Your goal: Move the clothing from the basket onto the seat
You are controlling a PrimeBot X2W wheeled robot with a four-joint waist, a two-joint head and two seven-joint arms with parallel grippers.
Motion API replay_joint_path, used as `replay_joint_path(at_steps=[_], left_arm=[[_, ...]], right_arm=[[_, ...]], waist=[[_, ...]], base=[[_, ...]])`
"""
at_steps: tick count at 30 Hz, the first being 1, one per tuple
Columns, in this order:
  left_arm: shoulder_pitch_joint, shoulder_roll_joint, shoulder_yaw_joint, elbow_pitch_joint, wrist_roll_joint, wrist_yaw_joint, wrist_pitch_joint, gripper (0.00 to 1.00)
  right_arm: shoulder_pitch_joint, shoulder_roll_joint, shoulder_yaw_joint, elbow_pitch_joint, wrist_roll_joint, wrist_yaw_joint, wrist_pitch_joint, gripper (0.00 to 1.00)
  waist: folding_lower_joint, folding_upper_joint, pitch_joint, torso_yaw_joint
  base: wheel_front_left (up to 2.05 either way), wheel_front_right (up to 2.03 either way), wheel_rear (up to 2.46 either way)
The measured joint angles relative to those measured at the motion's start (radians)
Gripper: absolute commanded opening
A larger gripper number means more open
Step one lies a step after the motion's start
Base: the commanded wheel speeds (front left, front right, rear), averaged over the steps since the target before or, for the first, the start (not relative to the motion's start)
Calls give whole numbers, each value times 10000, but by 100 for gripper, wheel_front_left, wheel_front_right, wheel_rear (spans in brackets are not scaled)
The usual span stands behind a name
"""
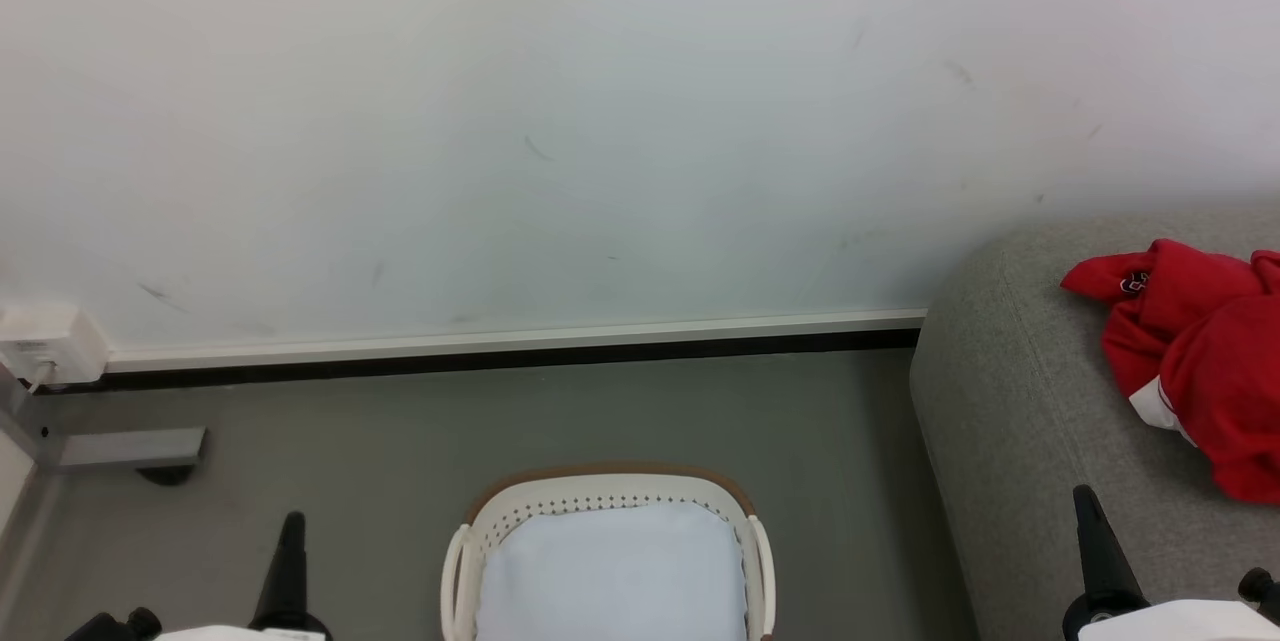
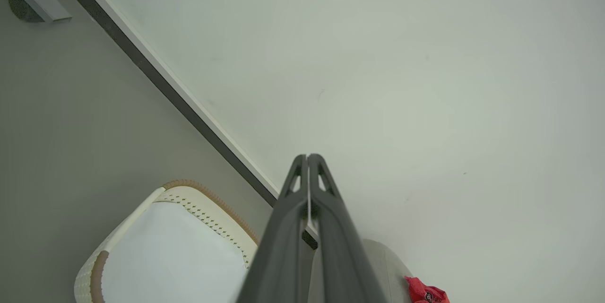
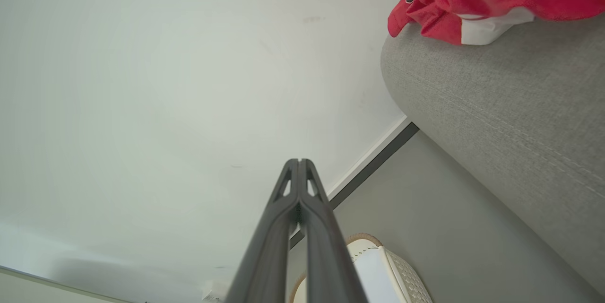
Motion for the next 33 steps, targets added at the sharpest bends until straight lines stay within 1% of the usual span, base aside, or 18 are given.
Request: replay_joint_path(at_steps=[13, 33], left_arm=[[-113, -27, 0, -144, -1417, 0, 372, 0], [-228, -61, -4, -353, -3221, 2, 876, 0]], right_arm=[[-23, 21, -341, -169, 1175, 0, 355, 0], [-137, 54, -792, -349, 2754, 0, 871, 0]], waist=[[0, 0, 39, 35], [0, 0, 98, 90]], base=[[0, 0, 0], [0, 0, 0]])
